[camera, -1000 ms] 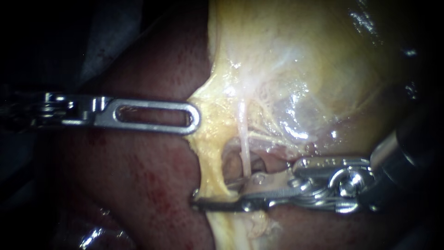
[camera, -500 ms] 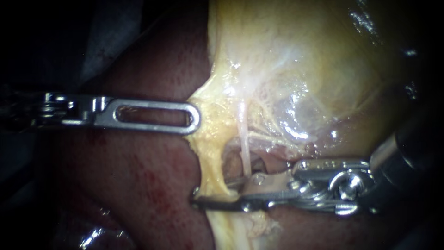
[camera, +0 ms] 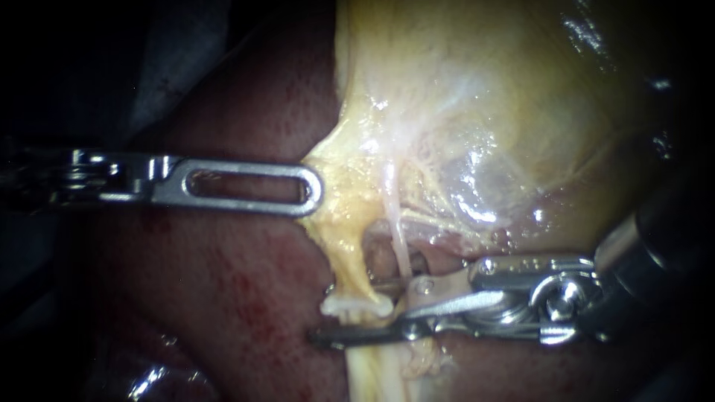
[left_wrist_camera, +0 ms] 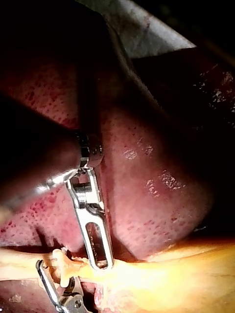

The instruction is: Going back first clip left tube

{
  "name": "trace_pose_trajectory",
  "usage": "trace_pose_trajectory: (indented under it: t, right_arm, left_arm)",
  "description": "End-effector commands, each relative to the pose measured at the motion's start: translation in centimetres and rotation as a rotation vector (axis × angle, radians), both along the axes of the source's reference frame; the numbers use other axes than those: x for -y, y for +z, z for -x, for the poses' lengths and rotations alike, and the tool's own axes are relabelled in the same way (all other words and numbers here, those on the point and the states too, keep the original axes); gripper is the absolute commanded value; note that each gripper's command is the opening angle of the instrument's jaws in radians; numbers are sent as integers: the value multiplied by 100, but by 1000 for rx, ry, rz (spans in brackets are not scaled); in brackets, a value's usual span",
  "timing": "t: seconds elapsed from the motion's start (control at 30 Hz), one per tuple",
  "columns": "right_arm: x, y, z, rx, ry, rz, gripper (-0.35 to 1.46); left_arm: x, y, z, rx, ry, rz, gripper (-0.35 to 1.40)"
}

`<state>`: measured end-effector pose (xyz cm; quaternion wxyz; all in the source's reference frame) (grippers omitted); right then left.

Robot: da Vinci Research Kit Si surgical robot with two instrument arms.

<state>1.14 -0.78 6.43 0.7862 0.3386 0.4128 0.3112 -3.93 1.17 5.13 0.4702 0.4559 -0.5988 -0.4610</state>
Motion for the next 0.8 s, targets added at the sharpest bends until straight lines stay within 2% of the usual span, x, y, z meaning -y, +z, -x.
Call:
trace_pose_trajectory:
  t: [0.03, 0.43, 0.8]
  right_arm:
    - [-1, -1, 0, 0, 0, 5, 41]
    - [-7, -10, 3, -7, -11, 24, 50]
    - [-14, -16, 7, -14, -19, 45, 48]
  left_arm:
    - [0, 0, 0, 0, 0, 0, -35]
    - [0, -1, -2, 1, 1, 0, -35]
    - [0, -1, -2, 1, 1, 0, -35]
